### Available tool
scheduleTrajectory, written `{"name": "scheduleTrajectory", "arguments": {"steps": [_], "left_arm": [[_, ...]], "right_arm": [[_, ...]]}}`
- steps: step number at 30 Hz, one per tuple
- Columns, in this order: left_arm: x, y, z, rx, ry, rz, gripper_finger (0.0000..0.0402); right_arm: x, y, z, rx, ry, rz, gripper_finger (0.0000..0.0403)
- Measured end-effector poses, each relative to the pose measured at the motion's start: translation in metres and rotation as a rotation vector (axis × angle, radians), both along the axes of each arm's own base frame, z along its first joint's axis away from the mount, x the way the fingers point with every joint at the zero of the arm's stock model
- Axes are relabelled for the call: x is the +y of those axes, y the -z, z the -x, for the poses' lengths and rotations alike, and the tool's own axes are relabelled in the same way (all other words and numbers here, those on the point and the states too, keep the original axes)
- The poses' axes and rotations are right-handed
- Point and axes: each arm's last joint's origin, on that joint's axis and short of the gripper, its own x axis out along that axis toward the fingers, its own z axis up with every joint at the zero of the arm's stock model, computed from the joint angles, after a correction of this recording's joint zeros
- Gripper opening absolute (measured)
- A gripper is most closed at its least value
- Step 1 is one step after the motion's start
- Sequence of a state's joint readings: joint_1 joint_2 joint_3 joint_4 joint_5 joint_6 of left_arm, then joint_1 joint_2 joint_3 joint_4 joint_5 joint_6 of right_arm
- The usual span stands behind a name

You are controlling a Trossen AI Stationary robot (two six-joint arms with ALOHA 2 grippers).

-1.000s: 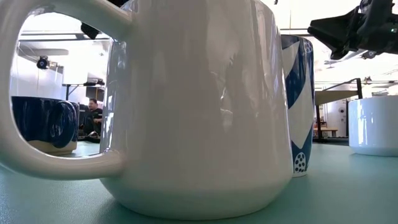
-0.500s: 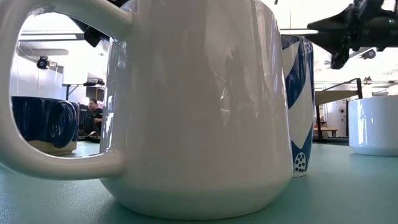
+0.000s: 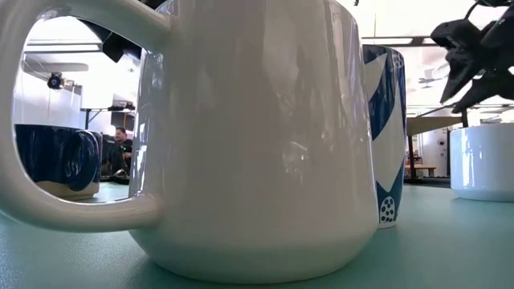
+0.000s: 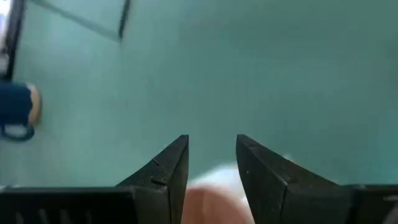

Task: Place coffee mugs
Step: Put the top white mug on the shelf

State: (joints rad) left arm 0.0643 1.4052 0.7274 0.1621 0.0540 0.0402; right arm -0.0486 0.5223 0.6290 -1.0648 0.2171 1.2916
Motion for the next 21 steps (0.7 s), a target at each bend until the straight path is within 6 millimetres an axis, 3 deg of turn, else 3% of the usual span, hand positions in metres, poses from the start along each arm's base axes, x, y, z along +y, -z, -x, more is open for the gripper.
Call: {"name": "scheduleTrajectory", "arguments": {"steps": [7, 21], "left_arm": [[0.002, 0.002, 0.004, -0.007, -0.003, 0.002, 0.0168], [0.000, 0.008, 0.012, -0.026, 0.035, 0.044, 0.0168]], "right_arm": [[0.005, 0.007, -0.033, 0.192, -0.070, -0.224, 0.0123], [0.007, 0.019, -0.049, 0.338, -0.173, -0.277, 0.0123]]}}
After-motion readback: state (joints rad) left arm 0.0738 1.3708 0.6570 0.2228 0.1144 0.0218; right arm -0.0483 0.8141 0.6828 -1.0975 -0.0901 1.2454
